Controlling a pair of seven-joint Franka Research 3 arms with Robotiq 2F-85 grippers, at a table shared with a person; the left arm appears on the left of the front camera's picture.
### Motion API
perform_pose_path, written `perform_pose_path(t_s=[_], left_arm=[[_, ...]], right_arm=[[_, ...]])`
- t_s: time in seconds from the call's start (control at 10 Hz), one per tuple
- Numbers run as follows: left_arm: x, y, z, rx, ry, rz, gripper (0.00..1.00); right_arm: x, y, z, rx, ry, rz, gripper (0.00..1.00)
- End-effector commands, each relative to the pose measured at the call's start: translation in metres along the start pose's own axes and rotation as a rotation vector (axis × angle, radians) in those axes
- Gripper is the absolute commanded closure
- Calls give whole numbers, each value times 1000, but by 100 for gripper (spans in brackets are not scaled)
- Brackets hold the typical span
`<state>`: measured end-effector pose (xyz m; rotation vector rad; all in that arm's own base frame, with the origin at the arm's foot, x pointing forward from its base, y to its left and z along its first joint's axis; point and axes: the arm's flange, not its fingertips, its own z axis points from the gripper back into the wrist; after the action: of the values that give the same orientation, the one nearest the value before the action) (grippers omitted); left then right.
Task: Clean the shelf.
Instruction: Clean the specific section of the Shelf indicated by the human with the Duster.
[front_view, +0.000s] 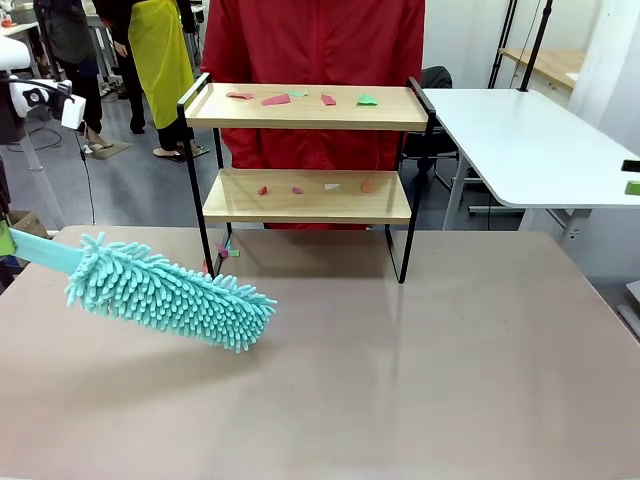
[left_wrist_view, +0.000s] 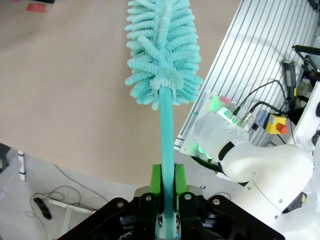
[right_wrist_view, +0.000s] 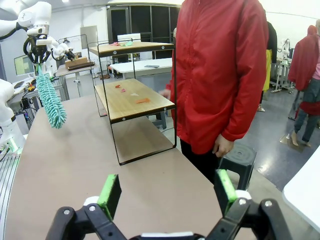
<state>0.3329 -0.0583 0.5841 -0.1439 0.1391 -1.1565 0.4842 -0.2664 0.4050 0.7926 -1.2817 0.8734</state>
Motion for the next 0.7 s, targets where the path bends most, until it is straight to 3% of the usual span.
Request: perform_pose_path(t_s=[0.0,0.6], left_arm=[[-2,0,1,-1,-23,2,87],[-2,0,1,-1,-23,2,87]], right_arm=[[4,1,-1,1,0,7,0],[4,1,-1,1,0,7,0]])
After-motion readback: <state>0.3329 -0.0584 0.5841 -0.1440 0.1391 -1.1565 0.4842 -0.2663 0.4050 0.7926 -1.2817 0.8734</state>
